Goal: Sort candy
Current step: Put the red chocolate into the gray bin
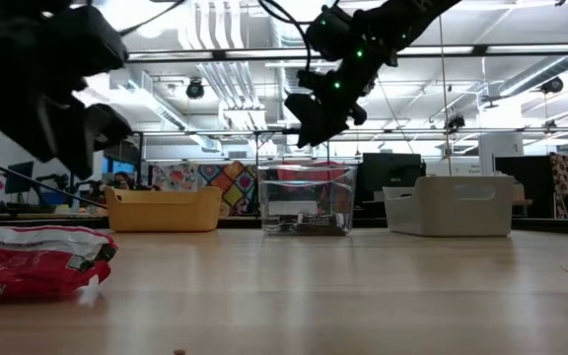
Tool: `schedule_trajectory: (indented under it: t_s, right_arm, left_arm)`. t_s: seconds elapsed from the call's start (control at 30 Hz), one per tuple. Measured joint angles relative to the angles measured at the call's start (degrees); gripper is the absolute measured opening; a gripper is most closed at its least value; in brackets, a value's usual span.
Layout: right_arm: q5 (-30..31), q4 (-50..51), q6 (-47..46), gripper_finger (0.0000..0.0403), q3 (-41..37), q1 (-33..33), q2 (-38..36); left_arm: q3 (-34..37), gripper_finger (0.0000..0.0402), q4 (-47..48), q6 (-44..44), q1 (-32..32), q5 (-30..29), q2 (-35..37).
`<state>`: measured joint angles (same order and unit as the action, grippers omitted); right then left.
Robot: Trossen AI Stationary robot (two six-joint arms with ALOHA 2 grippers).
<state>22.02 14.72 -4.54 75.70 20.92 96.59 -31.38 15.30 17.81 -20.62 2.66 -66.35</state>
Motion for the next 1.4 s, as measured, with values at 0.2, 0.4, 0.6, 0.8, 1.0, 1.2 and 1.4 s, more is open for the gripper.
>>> schedule_trajectory:
  t_s: [0.2, 0.4, 0.6, 0.8, 1.0, 1.2, 1.4]
  right_arm:
    - [-0.1, 0.4, 0.0, 0.0185, 0.0, -2.9, -1.2]
    - [0.0, 1.9, -0.4, 0.0185, 0.0, -6.3, -2.5]
    - [0.1, 3.0, -1.5, 0.0185, 0.0, -9.6, -3.8]
    - [0.5, 3.4, -2.1, 0.0185, 0.0, -12.3, -4.8]
    - [0.5, 4.4, -3.2, 0.0185, 0.0, -14.6, -5.1]
    - [0.6, 5.3, -4.1, 0.0185, 0.0, -16.7, -5.1]
    - [0.6, 5.5, -4.6, 0.0185, 0.0, -18.3, -5.1]
  left_arm:
    - [0.0, 0.0158, -3.5, 2.9, -6.9, -3.7, -2.1]
    - [0.0, 0.0158, -8.4, 7.4, -12.3, -5.2, -5.3]
    - [0.0, 0.0158, -13.5, 12.0, -16.4, -5.8, -11.1]
    - [0.0, 0.0158, -20.1, 12.7, -17.5, -7.9, -17.1]
    - [0.0, 0.0158, -22.7, 13.2, -17.5, -8.3, -22.6]
    - [0.0, 0.0151, -24.6, 13.2, -17.6, -9.3, -24.1]
    - [-0.1, 0.0093, -24.6, 13.2, -17.6, -10.0, -24.6]
